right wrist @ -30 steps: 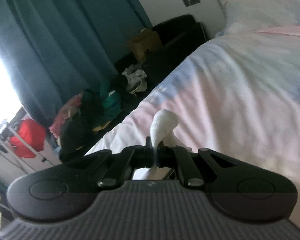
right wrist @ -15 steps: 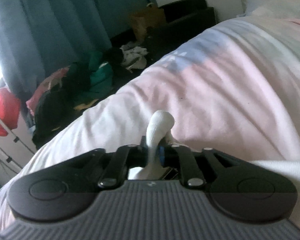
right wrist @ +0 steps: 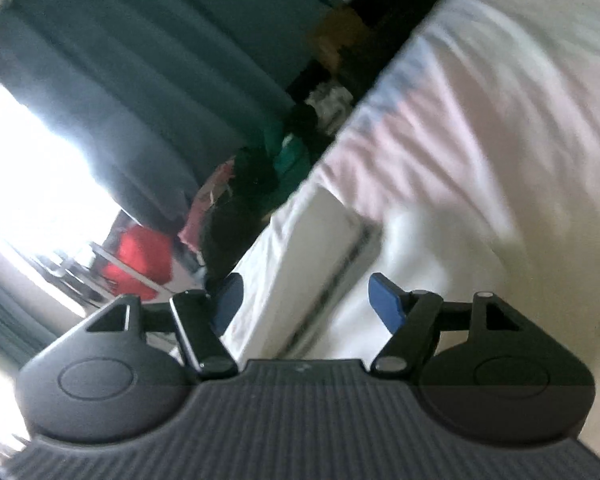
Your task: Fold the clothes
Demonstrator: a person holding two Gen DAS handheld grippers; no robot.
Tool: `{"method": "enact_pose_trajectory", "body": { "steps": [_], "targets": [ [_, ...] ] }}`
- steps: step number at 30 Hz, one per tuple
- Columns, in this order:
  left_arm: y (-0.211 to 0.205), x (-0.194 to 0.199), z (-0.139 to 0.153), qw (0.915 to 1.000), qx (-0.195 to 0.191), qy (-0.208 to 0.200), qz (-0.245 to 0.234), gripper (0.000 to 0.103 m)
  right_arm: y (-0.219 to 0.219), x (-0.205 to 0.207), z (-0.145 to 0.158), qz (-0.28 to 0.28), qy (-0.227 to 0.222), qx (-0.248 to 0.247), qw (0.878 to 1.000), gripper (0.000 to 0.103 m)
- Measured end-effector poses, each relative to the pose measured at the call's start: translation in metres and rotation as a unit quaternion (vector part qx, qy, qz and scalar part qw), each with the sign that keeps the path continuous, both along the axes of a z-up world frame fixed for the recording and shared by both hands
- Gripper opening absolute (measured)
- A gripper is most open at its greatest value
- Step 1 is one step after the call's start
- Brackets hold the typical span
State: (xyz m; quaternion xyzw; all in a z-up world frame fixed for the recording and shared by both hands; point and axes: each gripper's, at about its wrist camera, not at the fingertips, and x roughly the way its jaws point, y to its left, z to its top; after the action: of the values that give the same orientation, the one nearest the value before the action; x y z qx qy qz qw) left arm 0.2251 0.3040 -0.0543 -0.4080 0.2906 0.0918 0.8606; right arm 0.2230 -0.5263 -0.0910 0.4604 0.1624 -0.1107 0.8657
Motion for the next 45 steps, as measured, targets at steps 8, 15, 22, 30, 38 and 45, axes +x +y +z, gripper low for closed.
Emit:
{"method": "enact_pose_trajectory", "body": {
  "steps": [8,15,22,30,38,45],
  "targets": [
    [0.017,-0.059,-0.041,0.9961,-0.073,0.035,0.034,0.082,0.006,-0.046,-0.037,0.031,0.033,0.095,0.994,0.072],
    [0.016,-0.019,-0.056,0.9964,-0.035,0.008,0.076,0.08,0.011,-0.005,-0.06,0.053,0.051,0.088,0.993,0.072],
    [0.011,0.013,-0.048,0.9886,-0.014,-0.009,0.15,0.04,0.004,0.043,-0.08,-0.021,0.011,0.058,0.998,0.064],
    [0.014,0.003,-0.008,0.9819,-0.016,-0.042,0.184,0.012,0.008,0.048,-0.063,-0.061,0.026,0.009,0.998,0.015],
    [0.015,-0.052,0.051,0.9886,0.029,-0.059,0.135,0.012,0.002,-0.014,-0.03,-0.031,0.023,0.001,0.999,0.014],
    [0.031,-0.128,0.054,0.994,0.053,-0.016,0.094,0.012,-0.012,-0.095,-0.026,-0.007,0.044,0.053,0.998,0.013]
  ]
}}
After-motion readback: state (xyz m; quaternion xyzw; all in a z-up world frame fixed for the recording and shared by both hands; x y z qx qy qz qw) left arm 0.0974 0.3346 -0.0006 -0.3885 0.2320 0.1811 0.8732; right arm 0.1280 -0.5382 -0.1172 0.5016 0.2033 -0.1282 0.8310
